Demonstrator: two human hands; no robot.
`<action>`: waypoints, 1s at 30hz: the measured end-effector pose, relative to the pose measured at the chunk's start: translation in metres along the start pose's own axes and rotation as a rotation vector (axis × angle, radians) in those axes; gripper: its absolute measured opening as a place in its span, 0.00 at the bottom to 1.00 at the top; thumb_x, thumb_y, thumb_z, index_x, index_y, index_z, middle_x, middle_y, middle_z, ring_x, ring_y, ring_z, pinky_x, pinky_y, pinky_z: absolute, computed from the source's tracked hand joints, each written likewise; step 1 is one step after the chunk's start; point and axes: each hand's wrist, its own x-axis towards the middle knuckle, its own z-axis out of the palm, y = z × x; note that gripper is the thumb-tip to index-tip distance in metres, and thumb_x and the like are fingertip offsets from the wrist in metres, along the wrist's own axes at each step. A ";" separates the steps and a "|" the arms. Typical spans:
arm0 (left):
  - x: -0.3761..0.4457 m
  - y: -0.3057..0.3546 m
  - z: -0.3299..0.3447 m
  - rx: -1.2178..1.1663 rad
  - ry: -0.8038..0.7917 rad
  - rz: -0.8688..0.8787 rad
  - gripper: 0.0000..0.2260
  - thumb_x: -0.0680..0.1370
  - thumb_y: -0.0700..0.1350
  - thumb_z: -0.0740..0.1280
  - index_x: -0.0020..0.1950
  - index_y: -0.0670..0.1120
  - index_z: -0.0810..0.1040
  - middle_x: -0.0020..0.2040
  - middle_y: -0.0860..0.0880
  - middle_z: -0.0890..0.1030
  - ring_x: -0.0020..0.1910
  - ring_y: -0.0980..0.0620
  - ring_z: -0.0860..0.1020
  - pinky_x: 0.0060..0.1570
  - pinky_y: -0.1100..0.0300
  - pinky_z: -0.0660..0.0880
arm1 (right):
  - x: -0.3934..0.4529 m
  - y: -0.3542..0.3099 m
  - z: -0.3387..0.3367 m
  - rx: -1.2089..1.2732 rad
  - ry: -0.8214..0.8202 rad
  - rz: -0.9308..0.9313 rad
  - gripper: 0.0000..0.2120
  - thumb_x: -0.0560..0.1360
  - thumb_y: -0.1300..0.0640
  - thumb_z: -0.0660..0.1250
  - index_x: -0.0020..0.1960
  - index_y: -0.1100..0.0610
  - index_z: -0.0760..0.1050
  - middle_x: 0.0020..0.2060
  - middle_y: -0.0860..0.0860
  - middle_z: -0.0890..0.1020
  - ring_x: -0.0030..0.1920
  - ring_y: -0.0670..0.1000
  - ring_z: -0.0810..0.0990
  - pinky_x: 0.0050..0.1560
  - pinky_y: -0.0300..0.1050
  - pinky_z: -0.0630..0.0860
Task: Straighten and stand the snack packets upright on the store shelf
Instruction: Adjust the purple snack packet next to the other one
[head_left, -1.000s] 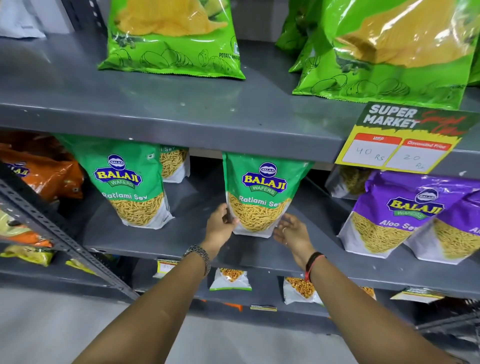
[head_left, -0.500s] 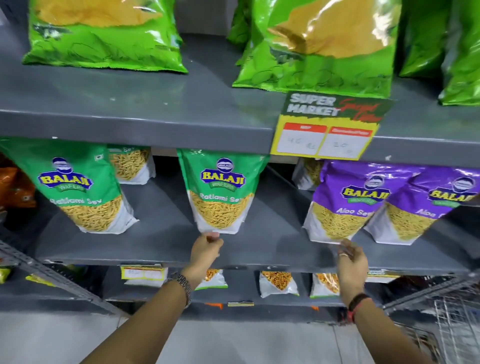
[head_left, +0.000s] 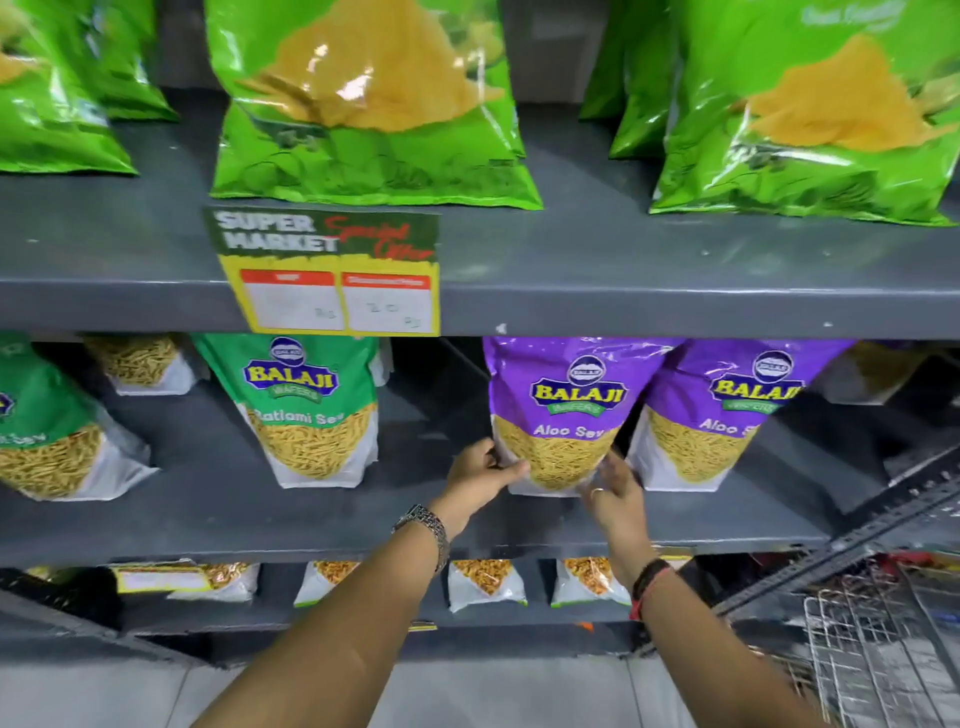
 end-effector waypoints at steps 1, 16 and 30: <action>0.002 -0.001 0.002 -0.009 0.031 0.001 0.09 0.70 0.45 0.73 0.46 0.44 0.78 0.47 0.43 0.83 0.46 0.51 0.78 0.46 0.57 0.73 | 0.002 0.002 -0.001 -0.004 -0.005 -0.003 0.26 0.72 0.76 0.57 0.67 0.60 0.70 0.56 0.51 0.78 0.54 0.49 0.75 0.54 0.46 0.72; -0.017 -0.009 0.055 -0.249 0.388 -0.219 0.05 0.74 0.42 0.68 0.44 0.42 0.73 0.40 0.43 0.75 0.38 0.50 0.74 0.46 0.53 0.76 | 0.011 0.013 -0.074 0.032 0.089 -0.006 0.20 0.70 0.77 0.53 0.54 0.62 0.76 0.51 0.55 0.80 0.53 0.53 0.78 0.58 0.49 0.75; -0.005 0.082 0.186 -0.296 -0.137 -0.068 0.30 0.76 0.63 0.54 0.75 0.56 0.52 0.73 0.49 0.64 0.69 0.44 0.67 0.62 0.54 0.68 | 0.081 -0.029 -0.170 0.066 -0.088 0.175 0.18 0.78 0.40 0.50 0.58 0.47 0.72 0.53 0.45 0.78 0.56 0.48 0.75 0.54 0.45 0.68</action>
